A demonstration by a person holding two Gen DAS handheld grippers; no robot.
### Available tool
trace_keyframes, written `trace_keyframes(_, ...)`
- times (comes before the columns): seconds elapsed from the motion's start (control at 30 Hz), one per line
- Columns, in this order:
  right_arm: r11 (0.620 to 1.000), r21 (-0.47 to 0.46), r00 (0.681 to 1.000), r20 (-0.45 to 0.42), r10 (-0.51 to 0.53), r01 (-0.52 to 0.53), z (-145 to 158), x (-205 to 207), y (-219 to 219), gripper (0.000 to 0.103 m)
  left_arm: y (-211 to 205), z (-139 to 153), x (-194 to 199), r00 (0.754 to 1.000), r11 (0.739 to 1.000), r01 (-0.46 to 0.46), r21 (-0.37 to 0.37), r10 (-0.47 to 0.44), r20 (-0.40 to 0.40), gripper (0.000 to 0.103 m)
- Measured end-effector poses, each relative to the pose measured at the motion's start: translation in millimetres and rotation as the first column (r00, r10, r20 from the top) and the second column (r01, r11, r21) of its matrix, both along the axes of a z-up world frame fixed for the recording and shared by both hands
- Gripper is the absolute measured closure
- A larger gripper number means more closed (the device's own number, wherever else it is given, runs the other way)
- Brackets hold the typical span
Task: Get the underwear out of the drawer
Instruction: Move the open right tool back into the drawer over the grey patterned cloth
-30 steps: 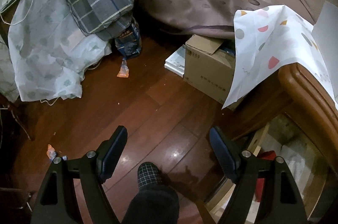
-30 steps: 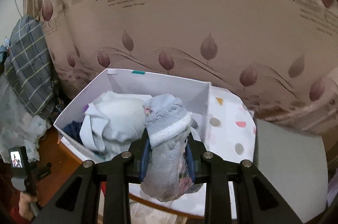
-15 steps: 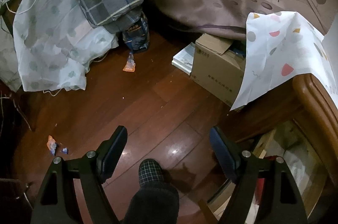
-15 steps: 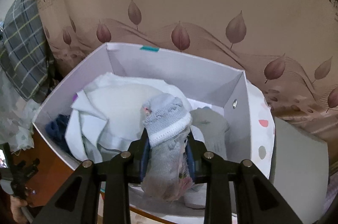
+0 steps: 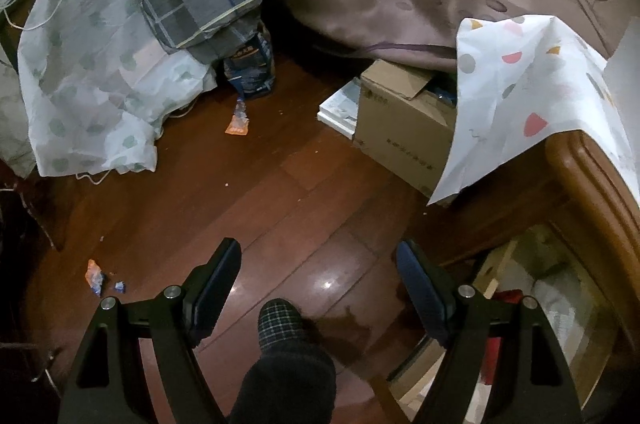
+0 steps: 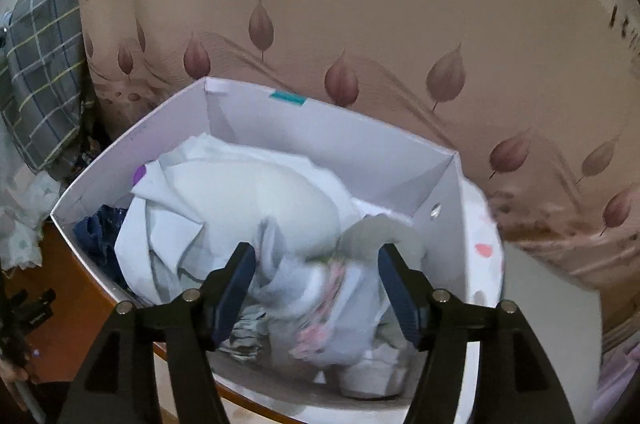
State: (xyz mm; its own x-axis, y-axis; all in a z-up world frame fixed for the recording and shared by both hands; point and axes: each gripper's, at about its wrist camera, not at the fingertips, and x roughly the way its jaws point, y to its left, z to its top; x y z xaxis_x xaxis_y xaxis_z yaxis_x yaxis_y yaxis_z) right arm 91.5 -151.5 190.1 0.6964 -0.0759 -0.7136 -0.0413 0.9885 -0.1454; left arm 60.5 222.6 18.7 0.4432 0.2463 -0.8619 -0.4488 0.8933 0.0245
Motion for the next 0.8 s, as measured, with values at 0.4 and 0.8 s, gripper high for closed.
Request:
trace_keyframes(0.4, 0.955, -0.080, 0.954, 0.076, 0.290, -0.284, 14, -125, 24, 0.038, -15, 4, 3, 0.998, 0.998, 0.057, 0.011, -0.057, 0.020, 0.025)
trace_keyframes(0.8, 0.929, 0.025, 0.895, -0.260, 0.362, -0.368, -152, -134, 63, 0.039, -14, 3, 4, 0.998, 0.998, 0.069, 0.010, -0.069, 0.005, 0.025)
